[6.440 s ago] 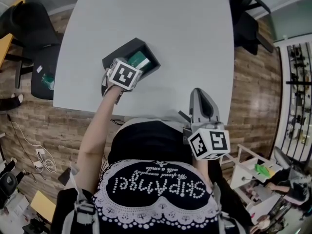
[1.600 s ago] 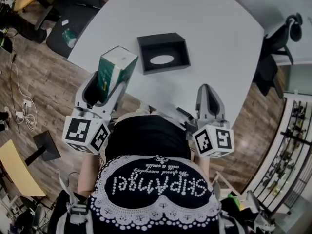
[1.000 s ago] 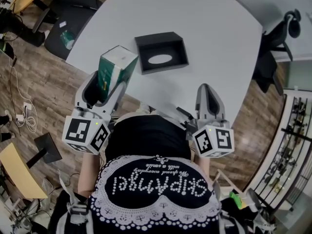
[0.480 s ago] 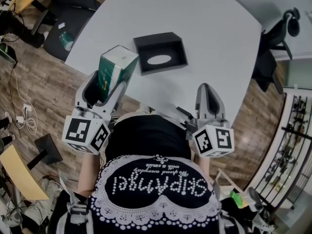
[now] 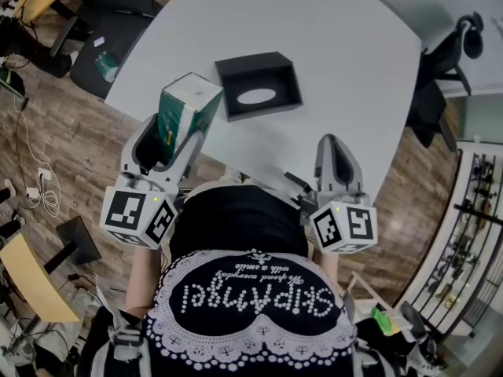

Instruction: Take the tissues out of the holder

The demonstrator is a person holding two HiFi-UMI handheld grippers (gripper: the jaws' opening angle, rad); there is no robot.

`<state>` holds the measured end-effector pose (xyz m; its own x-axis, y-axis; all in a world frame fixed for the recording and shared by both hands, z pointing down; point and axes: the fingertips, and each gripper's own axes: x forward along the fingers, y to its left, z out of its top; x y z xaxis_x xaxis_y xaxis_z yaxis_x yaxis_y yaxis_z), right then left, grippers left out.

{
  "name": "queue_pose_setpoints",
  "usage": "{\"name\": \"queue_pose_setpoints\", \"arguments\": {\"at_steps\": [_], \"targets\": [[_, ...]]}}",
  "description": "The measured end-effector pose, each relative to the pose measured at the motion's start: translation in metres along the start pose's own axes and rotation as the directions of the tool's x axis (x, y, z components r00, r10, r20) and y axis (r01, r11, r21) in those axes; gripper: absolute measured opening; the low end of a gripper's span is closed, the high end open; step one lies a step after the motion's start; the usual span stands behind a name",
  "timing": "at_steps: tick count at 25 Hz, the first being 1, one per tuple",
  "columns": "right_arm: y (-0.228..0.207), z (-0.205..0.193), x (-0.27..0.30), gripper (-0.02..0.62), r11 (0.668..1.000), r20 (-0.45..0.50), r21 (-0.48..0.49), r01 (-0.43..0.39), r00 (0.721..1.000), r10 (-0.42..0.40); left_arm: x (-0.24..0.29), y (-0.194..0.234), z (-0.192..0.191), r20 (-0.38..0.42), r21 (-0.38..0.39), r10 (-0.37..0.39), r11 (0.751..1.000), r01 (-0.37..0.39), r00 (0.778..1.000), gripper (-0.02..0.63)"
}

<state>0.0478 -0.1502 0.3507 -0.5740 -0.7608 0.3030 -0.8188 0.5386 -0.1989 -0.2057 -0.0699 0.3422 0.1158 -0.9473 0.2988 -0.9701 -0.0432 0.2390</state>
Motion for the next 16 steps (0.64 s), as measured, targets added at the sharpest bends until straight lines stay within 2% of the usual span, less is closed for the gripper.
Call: {"name": "queue_pose_setpoints", "arguments": {"at_steps": [16], "targets": [[0.0006, -0.0016, -0.0005, 0.035, 1.0, 0.0, 0.003, 0.0, 1.0, 0.0, -0.0003, -0.0016, 0.0017, 0.003, 0.007, -0.007, 1.0, 0.007, 1.0, 0.337]]}}
